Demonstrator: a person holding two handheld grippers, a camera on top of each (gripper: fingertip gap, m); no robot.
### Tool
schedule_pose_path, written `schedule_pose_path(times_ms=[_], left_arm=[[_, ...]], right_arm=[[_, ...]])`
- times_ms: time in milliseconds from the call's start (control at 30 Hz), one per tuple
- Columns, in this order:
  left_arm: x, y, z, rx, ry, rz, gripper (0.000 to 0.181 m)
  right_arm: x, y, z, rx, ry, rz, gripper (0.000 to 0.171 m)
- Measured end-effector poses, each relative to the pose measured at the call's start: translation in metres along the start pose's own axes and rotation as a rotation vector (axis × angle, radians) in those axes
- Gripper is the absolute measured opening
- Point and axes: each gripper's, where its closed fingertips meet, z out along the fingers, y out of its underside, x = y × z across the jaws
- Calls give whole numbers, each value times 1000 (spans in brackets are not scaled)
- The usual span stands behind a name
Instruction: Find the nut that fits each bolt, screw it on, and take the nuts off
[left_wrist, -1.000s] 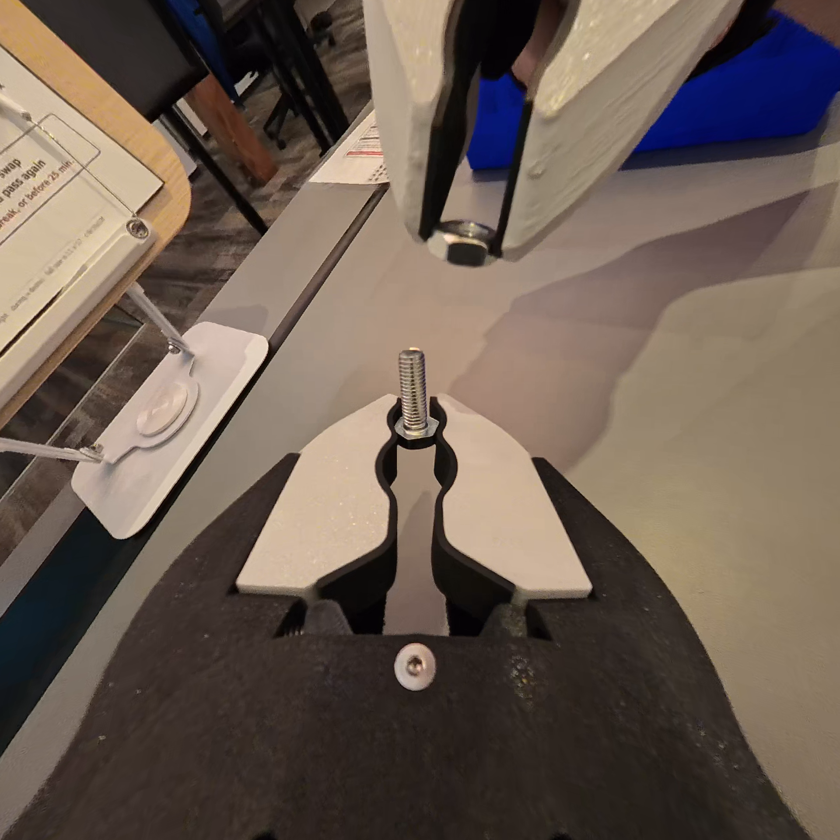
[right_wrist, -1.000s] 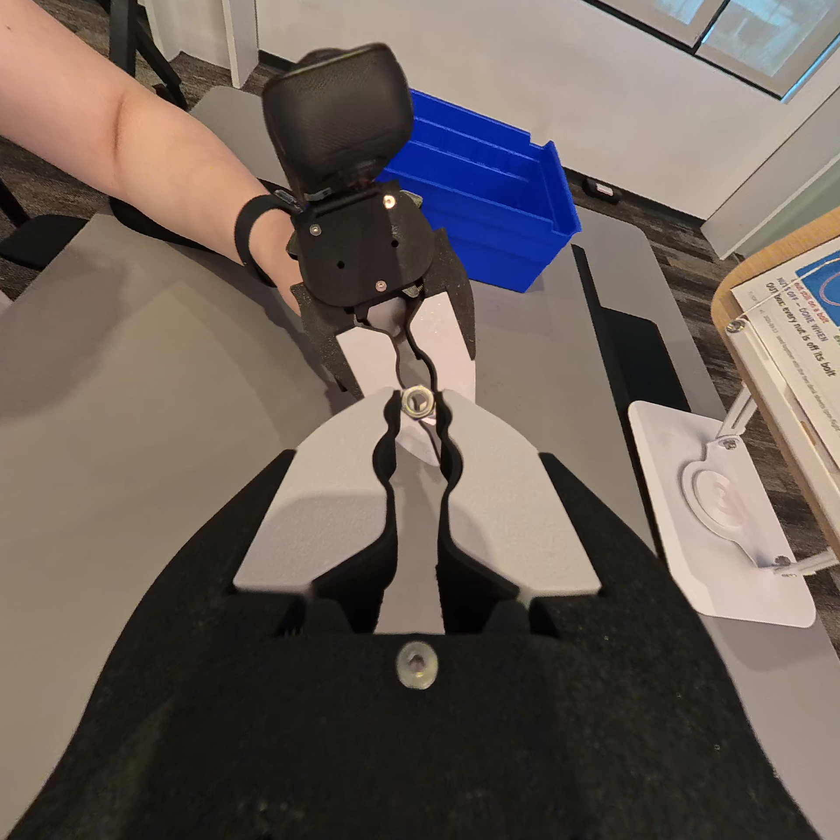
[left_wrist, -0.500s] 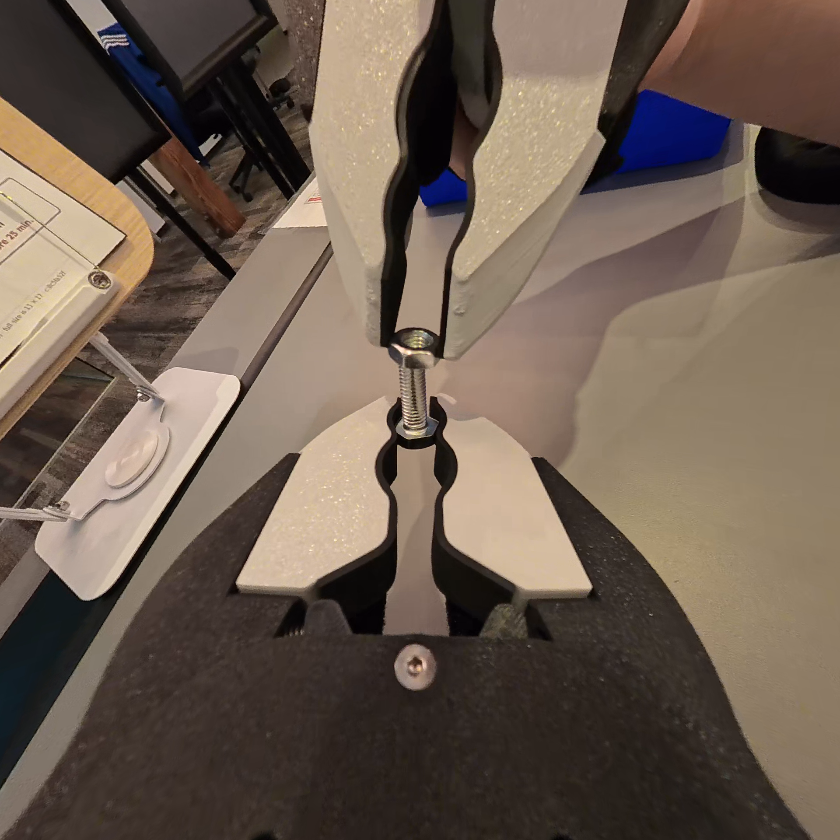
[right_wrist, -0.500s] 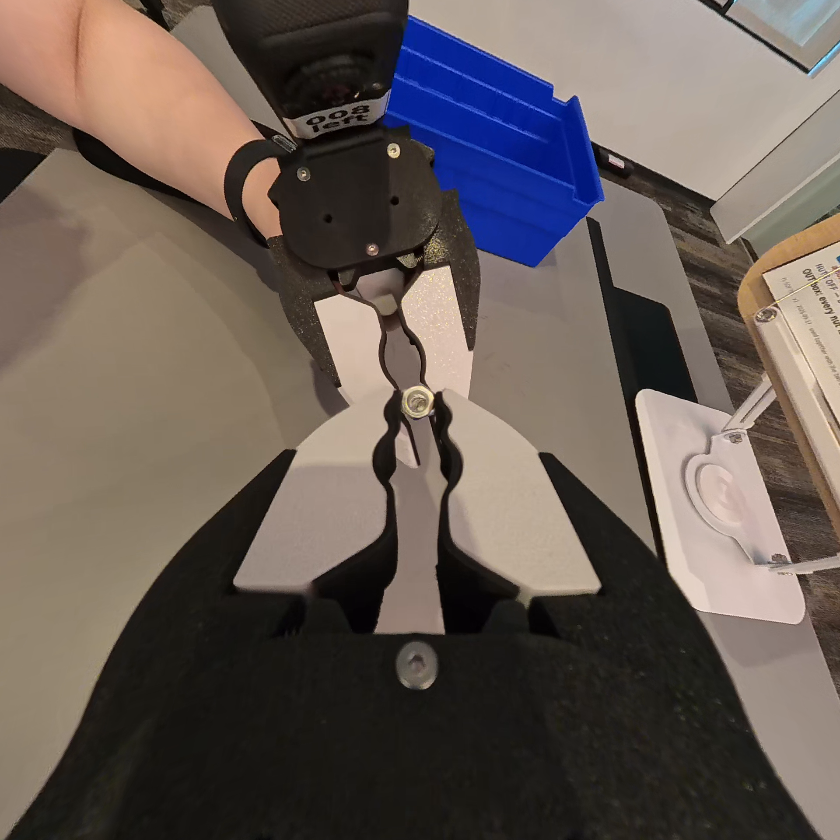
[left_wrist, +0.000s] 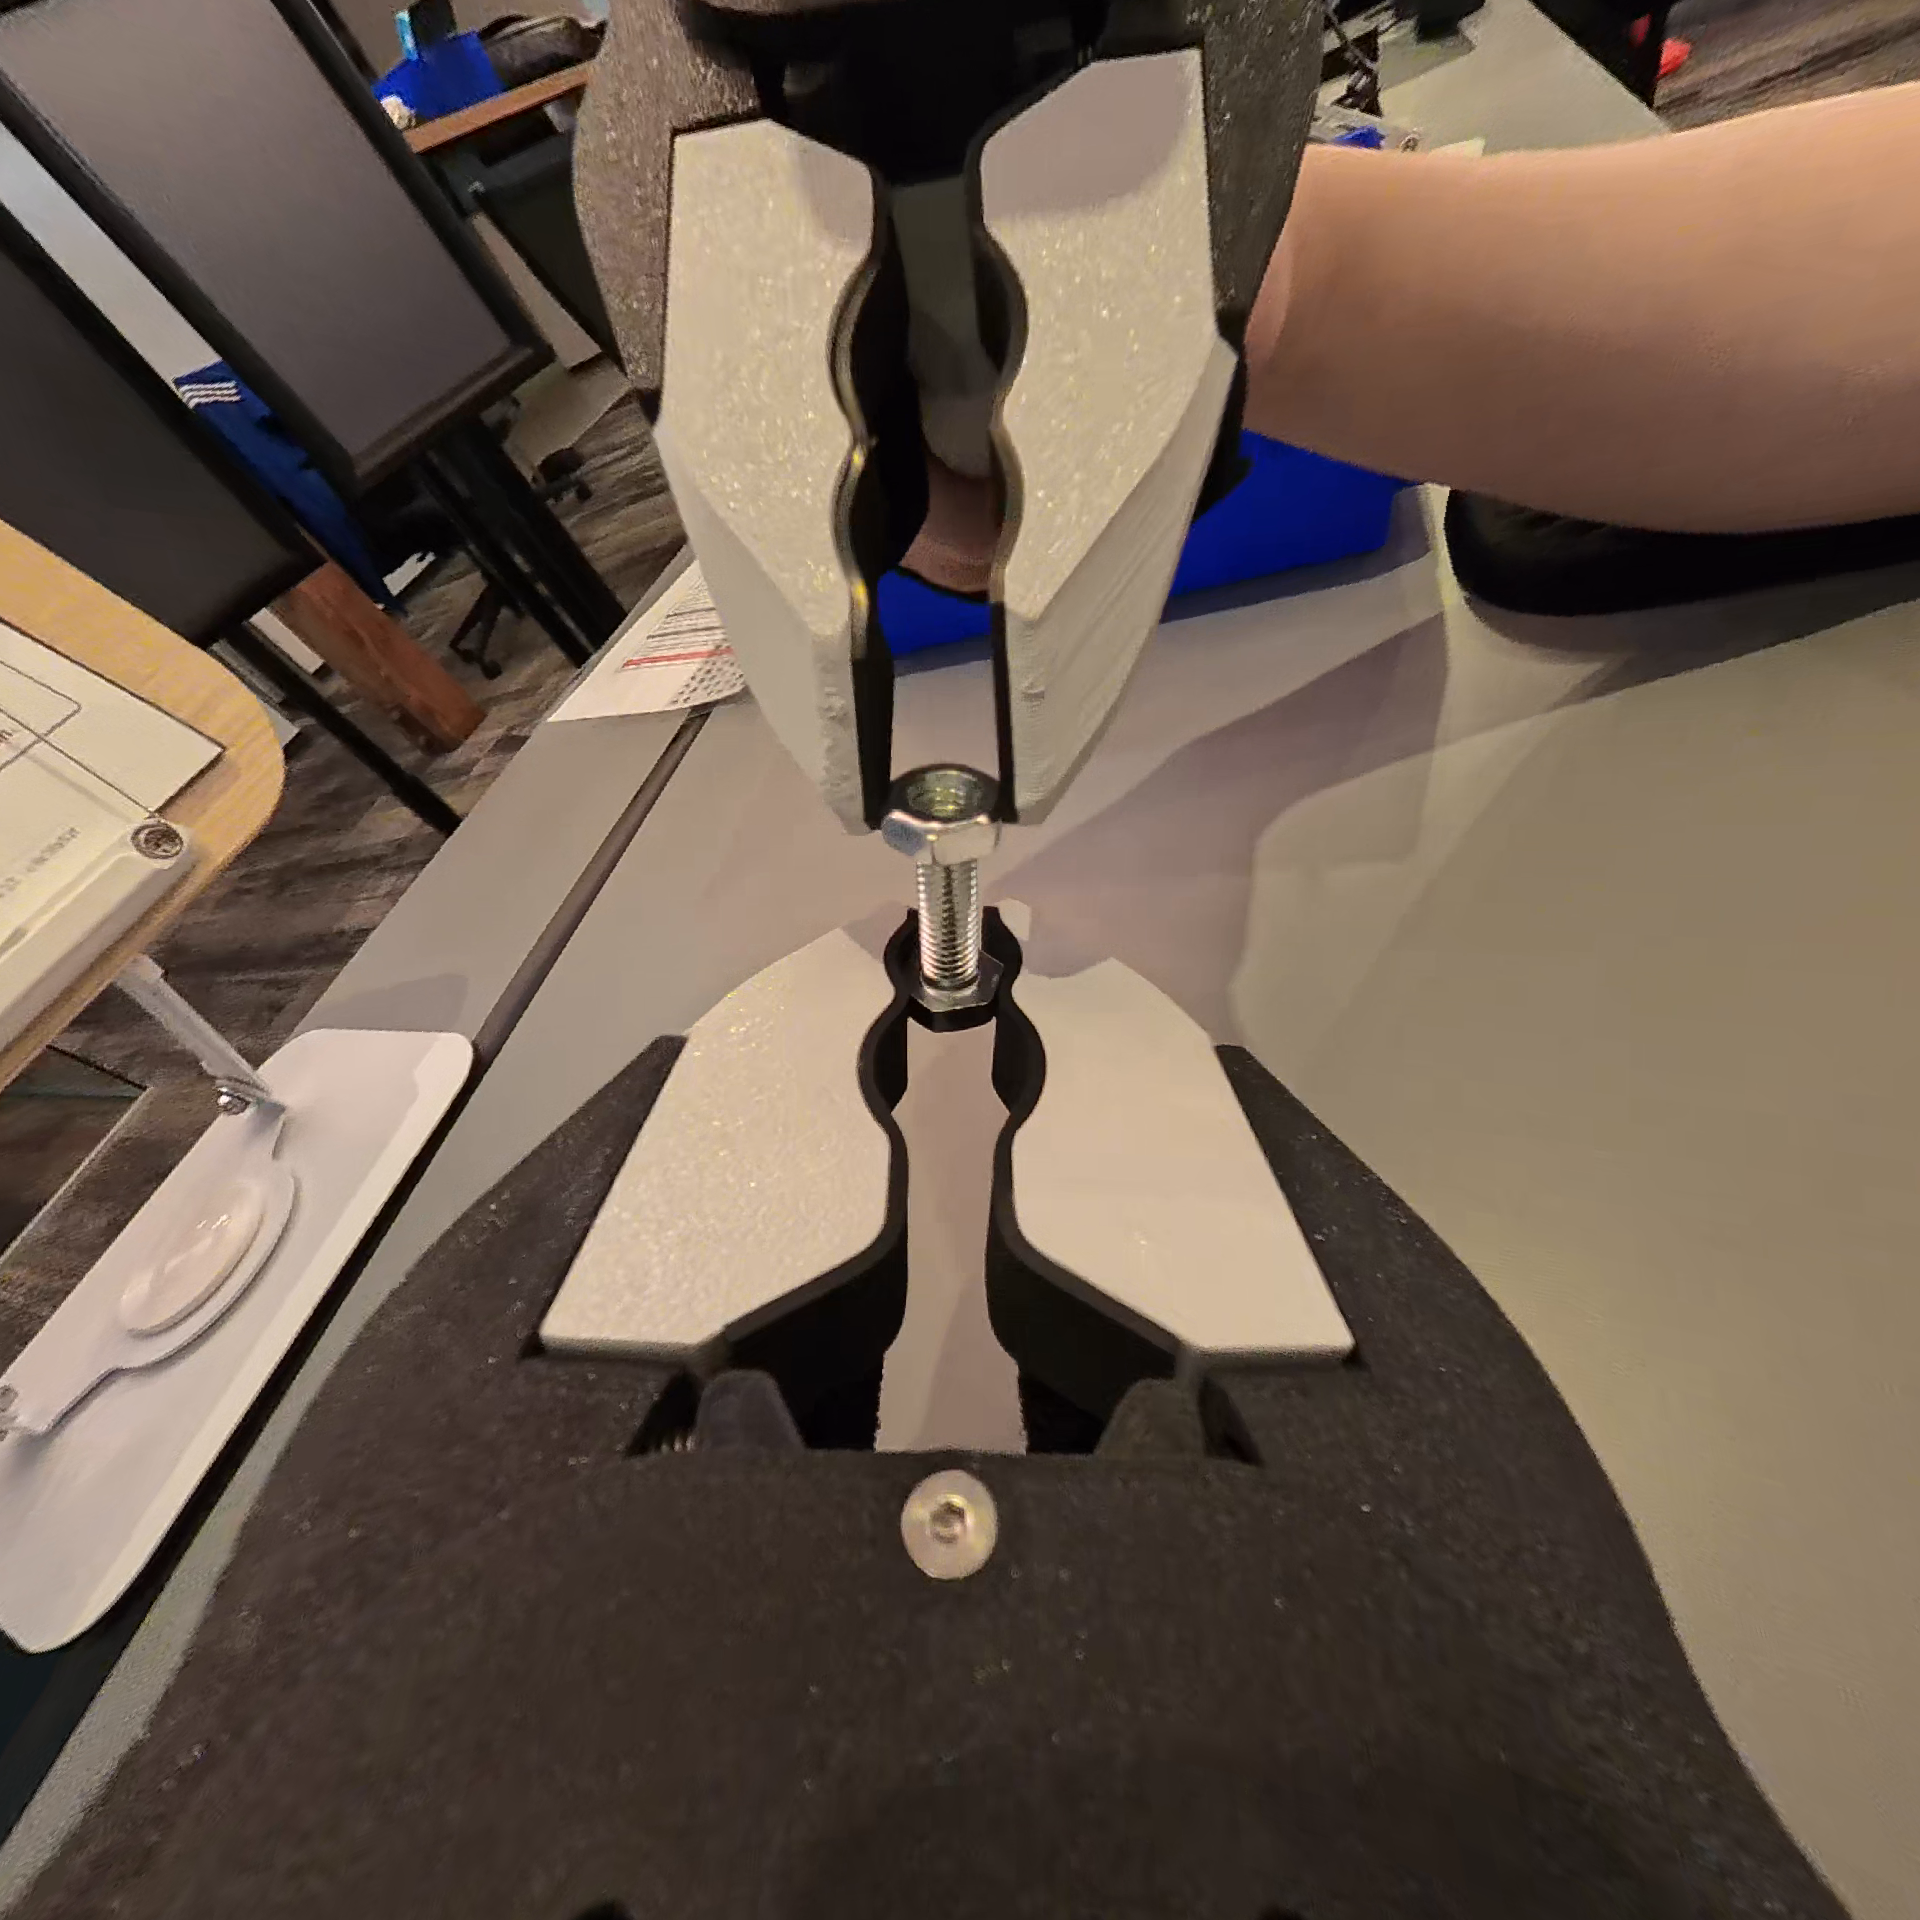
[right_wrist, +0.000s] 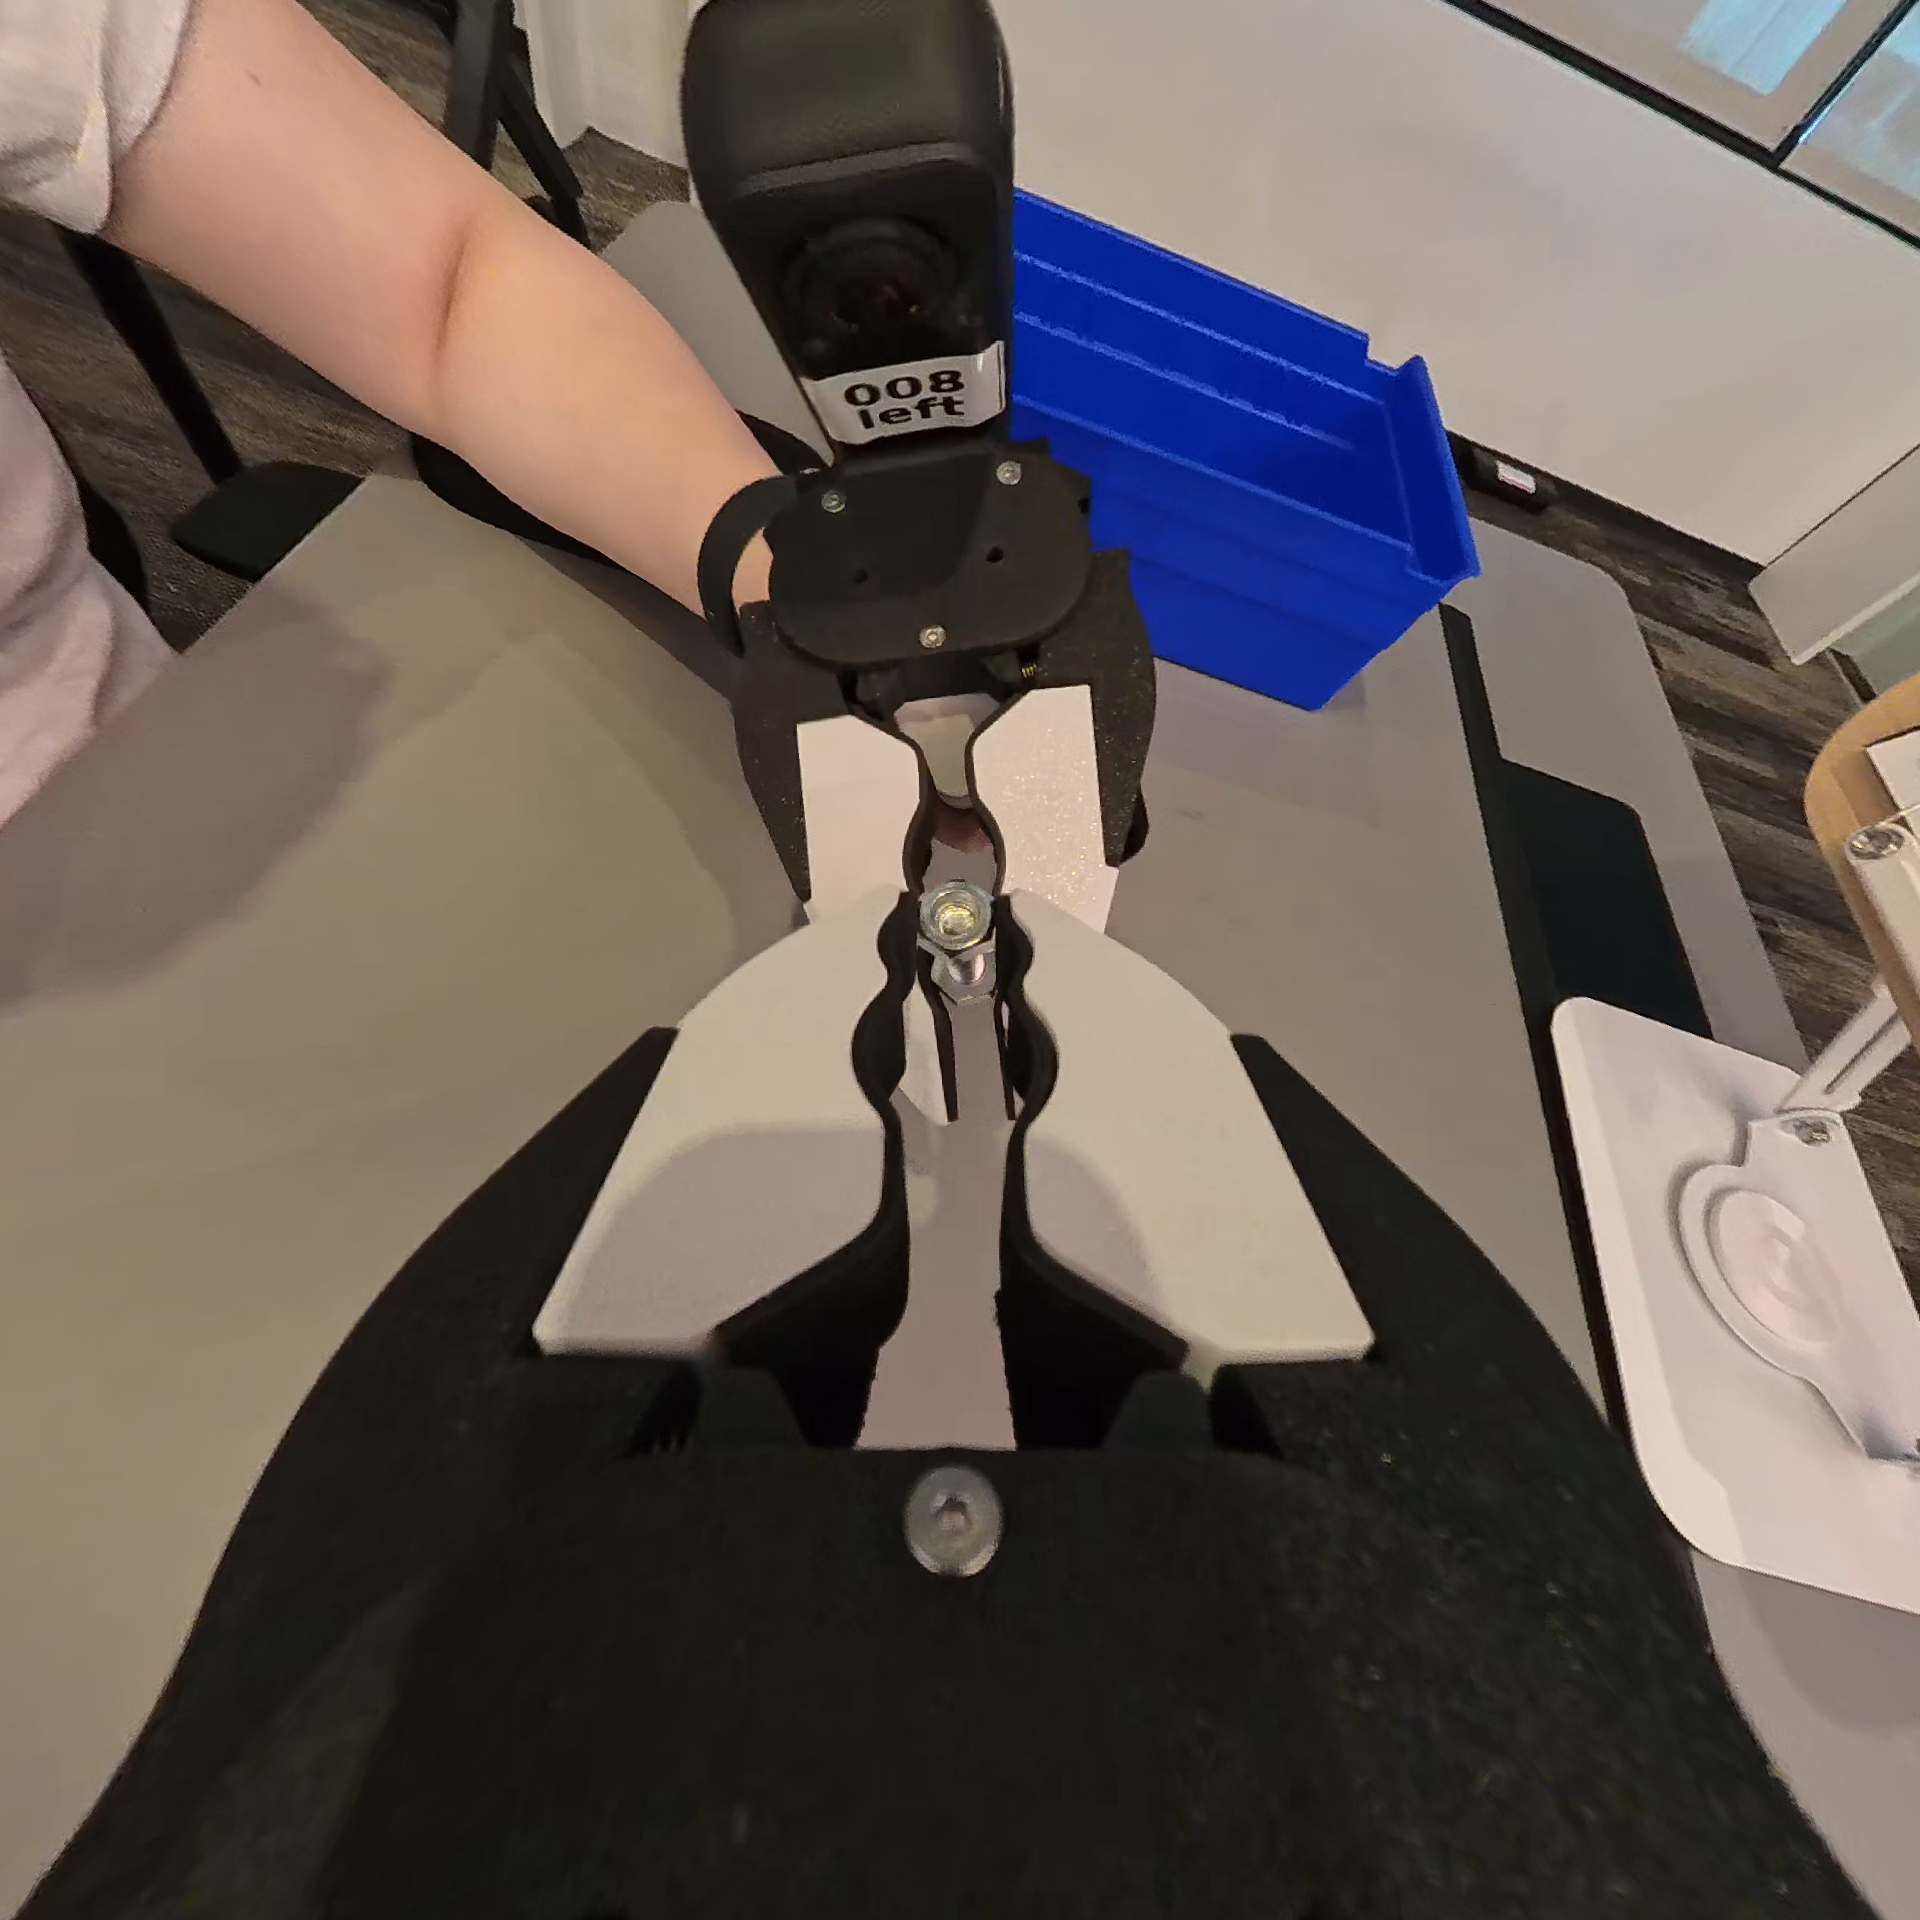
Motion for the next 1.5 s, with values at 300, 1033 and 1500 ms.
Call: schedule_pose_path(times_ms=[300,1033,1500], left_arm=[[-4,0,-3,1,-15,-6,10],[-12,6,-3,-15,-52,-4,10],[-29,25,-1,-130,-160,-59,10]], right_arm=[[5,1,-2,-51,50,-7,14],[11,2,4,-74,97,8,14],[27,12,13,-33,135,149,14]])
